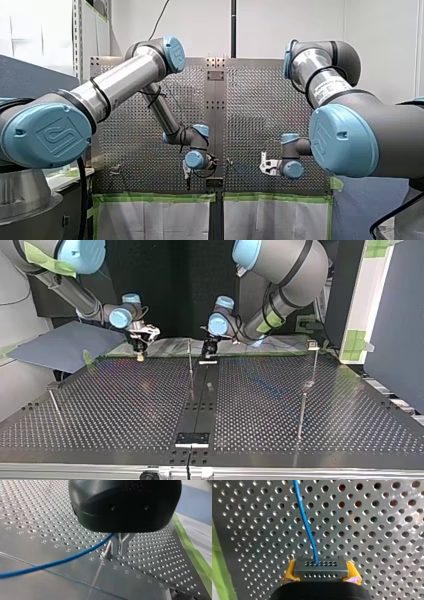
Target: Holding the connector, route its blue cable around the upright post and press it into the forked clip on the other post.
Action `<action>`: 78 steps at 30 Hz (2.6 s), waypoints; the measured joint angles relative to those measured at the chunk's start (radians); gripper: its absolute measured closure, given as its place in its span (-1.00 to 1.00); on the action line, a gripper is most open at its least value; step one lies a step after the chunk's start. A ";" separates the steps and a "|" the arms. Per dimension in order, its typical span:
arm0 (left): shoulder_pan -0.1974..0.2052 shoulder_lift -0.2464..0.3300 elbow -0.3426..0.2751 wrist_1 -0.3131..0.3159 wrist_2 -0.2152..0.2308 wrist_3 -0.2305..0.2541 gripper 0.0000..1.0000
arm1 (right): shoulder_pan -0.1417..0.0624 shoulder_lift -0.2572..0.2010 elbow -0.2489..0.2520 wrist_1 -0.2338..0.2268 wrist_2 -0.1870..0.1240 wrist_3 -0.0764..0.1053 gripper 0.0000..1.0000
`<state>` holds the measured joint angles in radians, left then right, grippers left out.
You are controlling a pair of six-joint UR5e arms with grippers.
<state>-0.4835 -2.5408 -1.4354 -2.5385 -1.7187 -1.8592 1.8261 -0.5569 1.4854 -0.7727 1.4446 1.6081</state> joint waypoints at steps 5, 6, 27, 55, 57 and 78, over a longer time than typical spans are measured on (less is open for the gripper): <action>0.007 0.000 0.007 -0.005 0.005 -0.013 0.85 | -0.006 0.001 -0.009 0.000 0.002 0.001 1.00; 0.007 0.000 0.008 -0.006 0.006 -0.014 0.85 | -0.006 0.001 -0.009 0.001 0.002 0.001 1.00; 0.010 0.000 0.009 -0.019 0.012 -0.034 -0.80 | -0.008 0.003 -0.010 0.002 0.001 0.001 1.00; -0.027 0.006 -0.045 -0.078 0.127 0.093 -0.80 | -0.003 0.006 -0.010 0.007 -0.002 0.001 1.00; -0.027 0.009 -0.045 -0.068 0.121 0.093 -0.80 | -0.003 0.007 -0.010 0.008 -0.002 0.001 1.00; -0.043 0.044 -0.091 -0.055 0.166 0.125 -0.80 | -0.007 0.007 -0.010 0.015 -0.004 0.001 1.00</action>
<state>-0.5260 -2.4970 -1.5259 -2.5935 -1.5526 -1.7339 1.8186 -0.5496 1.4751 -0.7581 1.4406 1.6094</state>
